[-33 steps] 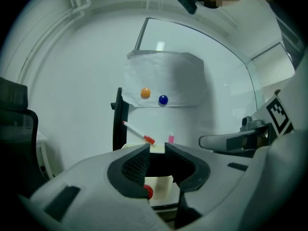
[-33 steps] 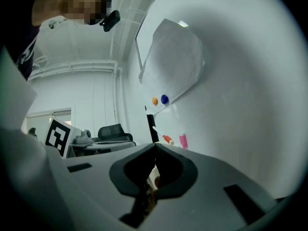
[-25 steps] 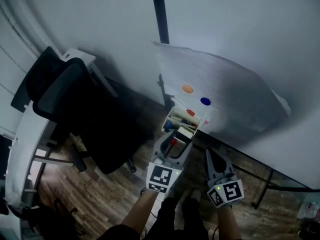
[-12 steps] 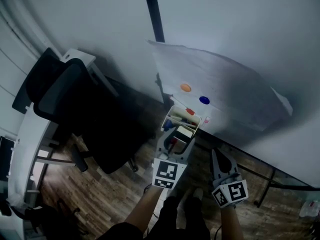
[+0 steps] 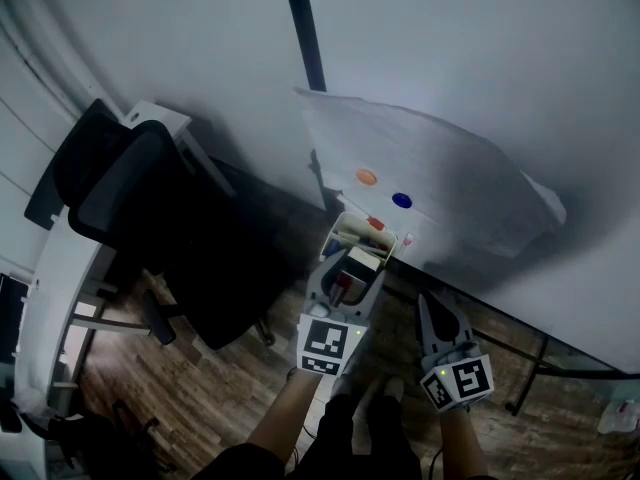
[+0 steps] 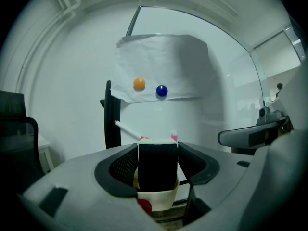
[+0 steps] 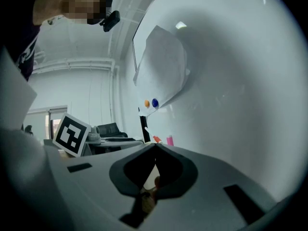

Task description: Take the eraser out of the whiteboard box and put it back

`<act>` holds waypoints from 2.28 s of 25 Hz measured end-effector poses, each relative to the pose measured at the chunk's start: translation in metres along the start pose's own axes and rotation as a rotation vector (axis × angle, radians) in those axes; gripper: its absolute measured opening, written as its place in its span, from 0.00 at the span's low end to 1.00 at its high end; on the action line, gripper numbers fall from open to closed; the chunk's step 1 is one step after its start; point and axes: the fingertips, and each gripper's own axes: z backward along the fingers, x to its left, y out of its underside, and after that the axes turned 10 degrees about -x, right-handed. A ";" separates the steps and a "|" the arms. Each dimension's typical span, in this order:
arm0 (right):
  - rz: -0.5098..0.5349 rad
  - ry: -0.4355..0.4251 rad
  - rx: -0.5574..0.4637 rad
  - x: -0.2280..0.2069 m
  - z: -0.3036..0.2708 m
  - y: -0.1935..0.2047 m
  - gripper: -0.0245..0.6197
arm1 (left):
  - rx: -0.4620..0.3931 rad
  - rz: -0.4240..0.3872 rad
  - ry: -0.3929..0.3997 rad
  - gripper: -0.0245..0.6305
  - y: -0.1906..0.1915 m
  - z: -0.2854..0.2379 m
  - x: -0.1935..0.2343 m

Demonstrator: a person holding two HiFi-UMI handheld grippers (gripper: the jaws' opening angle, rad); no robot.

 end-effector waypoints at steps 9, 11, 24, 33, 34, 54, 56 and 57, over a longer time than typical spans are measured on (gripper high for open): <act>0.052 -0.056 -0.082 0.020 -0.008 -0.068 0.04 | -0.090 -0.051 -0.002 0.41 -0.074 0.013 -0.006; 0.061 -0.066 -0.100 0.024 -0.009 -0.081 0.04 | -0.107 -0.061 -0.006 0.41 -0.088 0.016 -0.007; 0.144 -0.135 -0.235 0.056 0.004 -0.158 0.04 | -0.243 -0.144 0.024 0.41 -0.167 0.050 -0.036; 0.198 -0.181 -0.338 0.084 0.032 -0.209 0.04 | -0.370 -0.182 0.016 0.41 -0.230 0.092 -0.064; 0.200 -0.185 -0.347 0.087 0.035 -0.212 0.04 | -0.378 -0.181 0.008 0.41 -0.234 0.096 -0.065; 0.198 -0.201 -0.347 0.100 0.049 -0.208 0.04 | -0.389 -0.203 -0.004 0.41 -0.236 0.116 -0.069; 0.198 -0.197 -0.343 0.099 0.047 -0.207 0.04 | -0.384 -0.196 -0.001 0.41 -0.234 0.114 -0.068; 0.197 -0.194 -0.340 0.098 0.047 -0.206 0.04 | -0.382 -0.193 0.000 0.41 -0.232 0.113 -0.067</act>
